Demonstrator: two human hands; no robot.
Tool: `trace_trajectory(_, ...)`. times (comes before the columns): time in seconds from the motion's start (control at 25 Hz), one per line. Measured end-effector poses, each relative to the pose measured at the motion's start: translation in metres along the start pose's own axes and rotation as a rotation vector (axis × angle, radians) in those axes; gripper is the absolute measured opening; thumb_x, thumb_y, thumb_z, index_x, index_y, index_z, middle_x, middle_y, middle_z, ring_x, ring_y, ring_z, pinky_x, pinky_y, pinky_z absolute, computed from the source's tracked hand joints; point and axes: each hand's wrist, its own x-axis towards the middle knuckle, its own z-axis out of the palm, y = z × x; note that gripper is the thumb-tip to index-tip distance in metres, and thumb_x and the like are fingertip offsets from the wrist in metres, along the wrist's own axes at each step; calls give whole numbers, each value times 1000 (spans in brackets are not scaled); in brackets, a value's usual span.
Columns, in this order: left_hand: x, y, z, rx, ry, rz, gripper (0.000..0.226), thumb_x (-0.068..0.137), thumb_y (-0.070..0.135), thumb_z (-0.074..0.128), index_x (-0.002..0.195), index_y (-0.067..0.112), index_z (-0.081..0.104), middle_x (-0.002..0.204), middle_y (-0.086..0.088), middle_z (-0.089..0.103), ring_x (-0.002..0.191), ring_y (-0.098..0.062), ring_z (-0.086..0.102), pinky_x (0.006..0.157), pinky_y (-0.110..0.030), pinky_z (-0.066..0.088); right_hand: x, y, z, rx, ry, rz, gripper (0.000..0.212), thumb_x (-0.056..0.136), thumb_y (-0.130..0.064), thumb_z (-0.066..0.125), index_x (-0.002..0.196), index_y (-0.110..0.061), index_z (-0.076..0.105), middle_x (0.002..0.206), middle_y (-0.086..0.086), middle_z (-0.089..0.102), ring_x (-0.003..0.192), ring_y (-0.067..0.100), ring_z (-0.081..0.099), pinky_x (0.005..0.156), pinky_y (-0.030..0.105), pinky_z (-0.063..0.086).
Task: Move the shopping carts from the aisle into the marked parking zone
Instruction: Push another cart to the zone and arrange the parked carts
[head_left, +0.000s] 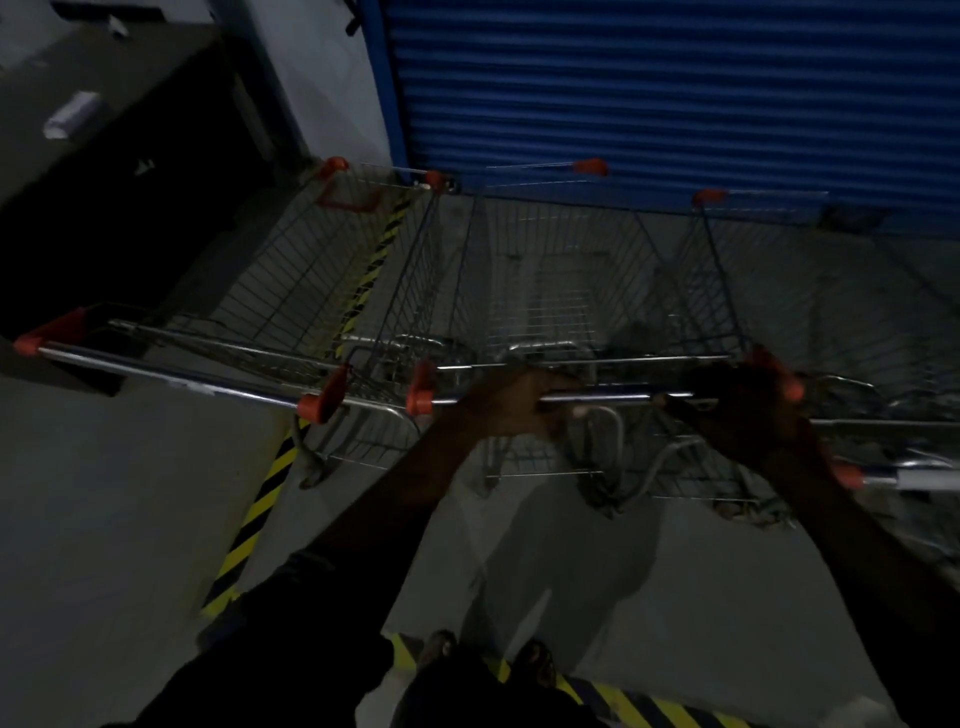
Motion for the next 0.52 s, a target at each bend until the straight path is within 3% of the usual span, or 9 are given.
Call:
trace_trajectory(0.08,0,-8,-10,82,3,6,42,95,65,55,128,41,63,107,14,73,91,0,64,75,-23,52,-6,-10,16,-422,162,-189,69,89,-75,54,86,-11,79,84,9,76,91,33,73,97,40,44)
trace_trajectory(0.2,-11,-7,-21,142,34,9,32,97,55,61,116,32,69,90,19,63,83,2,56,64,-3,32,-21,-26,30,-502,176,-165,72,87,-79,53,92,-13,81,85,7,77,92,29,73,102,37,43)
trace_trajectory(0.28,-26,-8,-21,150,52,21,29,95,56,62,110,31,71,84,22,58,79,3,55,64,-5,33,-34,-36,38,-485,163,-125,70,84,-79,55,90,-13,80,84,7,77,90,28,73,102,40,44)
trace_trajectory(0.4,-41,-8,-9,112,71,36,31,93,59,63,110,35,71,89,18,68,82,-3,63,70,-19,45,-52,-45,33,-437,257,-118,72,82,-80,55,86,-12,78,82,8,77,83,29,73,87,32,49)
trace_trajectory(0.52,-47,2,2,58,37,49,35,93,60,58,117,36,68,98,11,73,85,-10,67,73,-28,55,-61,-52,20,-429,205,-143,74,85,-81,50,80,-13,78,79,7,76,77,29,73,77,31,47)
